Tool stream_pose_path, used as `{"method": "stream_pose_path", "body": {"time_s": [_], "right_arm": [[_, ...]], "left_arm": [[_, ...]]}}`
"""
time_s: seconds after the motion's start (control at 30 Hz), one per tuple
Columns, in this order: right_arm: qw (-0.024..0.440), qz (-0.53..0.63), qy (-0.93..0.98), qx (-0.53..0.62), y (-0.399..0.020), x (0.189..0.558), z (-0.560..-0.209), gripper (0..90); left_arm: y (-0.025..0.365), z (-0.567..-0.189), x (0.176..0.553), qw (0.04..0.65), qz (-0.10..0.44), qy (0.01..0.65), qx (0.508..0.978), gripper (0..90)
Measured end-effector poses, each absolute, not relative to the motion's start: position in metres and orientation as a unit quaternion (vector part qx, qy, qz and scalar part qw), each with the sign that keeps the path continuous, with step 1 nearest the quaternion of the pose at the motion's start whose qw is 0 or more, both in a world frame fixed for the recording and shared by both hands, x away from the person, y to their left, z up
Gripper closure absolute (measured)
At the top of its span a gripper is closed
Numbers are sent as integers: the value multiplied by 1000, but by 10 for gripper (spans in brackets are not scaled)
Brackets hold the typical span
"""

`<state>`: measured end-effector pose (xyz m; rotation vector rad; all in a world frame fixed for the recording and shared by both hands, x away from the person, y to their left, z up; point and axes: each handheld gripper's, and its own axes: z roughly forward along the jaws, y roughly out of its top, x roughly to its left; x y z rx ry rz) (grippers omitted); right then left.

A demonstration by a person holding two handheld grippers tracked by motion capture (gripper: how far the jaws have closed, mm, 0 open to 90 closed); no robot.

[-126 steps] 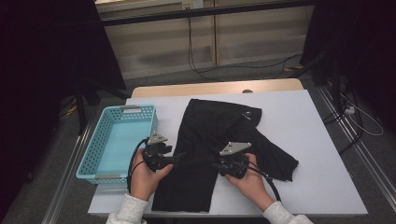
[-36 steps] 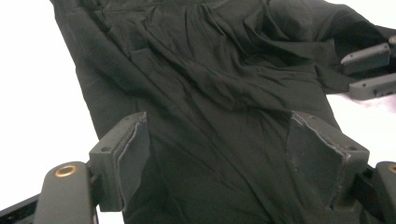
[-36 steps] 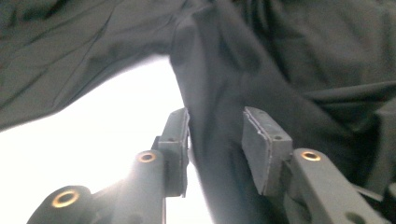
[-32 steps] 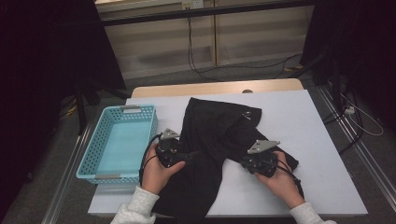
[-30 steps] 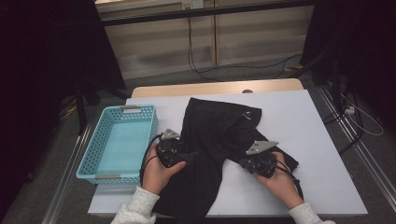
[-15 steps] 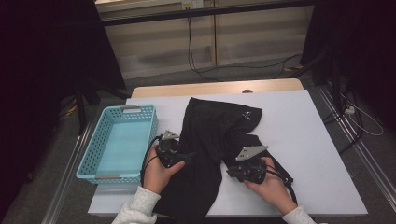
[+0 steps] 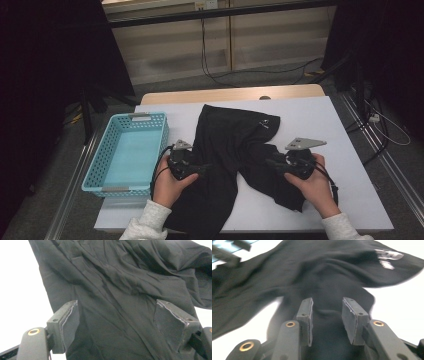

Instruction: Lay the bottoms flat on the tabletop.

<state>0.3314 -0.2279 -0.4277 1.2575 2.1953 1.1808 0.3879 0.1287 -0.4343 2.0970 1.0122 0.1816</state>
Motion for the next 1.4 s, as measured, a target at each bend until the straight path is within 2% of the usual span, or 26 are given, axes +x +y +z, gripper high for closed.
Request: {"method": "stream_pose_path", "body": {"time_s": [0.17, 0.37, 0.43, 0.5, 0.53, 0.7, 1.0, 1.07, 1.1, 1.27, 1.4], "right_arm": [[201, 383, 759, 487, -252, 340, -441, 621], [173, 361, 763, 509, -256, 348, -462, 649], [176, 357, 764, 509, -255, 348, -463, 710], [172, 358, 765, 506, -256, 348, -462, 847], [171, 355, 766, 508, -257, 348, -462, 884], [167, 345, 766, 516, -268, 344, -458, 895], [155, 327, 776, 517, -283, 321, -453, 875], [153, 324, 783, 509, -281, 318, -451, 789], [158, 329, 780, 508, -280, 319, -450, 773], [179, 353, 766, 507, -273, 341, -443, 658], [196, 367, 745, 522, -266, 371, -437, 648]], "left_arm": [[125, -433, 387, 395, 72, 393, 827, 210], [127, -433, 387, 393, 72, 394, 828, 210], [126, -435, 387, 393, 73, 394, 827, 210], [126, -435, 387, 391, 74, 392, 829, 210], [125, -435, 387, 391, 73, 392, 829, 210], [127, -433, 387, 392, 70, 392, 829, 210], [130, -430, 386, 399, 73, 395, 824, 210], [130, -430, 386, 398, 74, 395, 824, 210], [130, -430, 386, 399, 75, 396, 824, 210], [128, -431, 384, 395, 73, 392, 828, 210], [127, -429, 382, 398, 73, 388, 828, 210]]}}
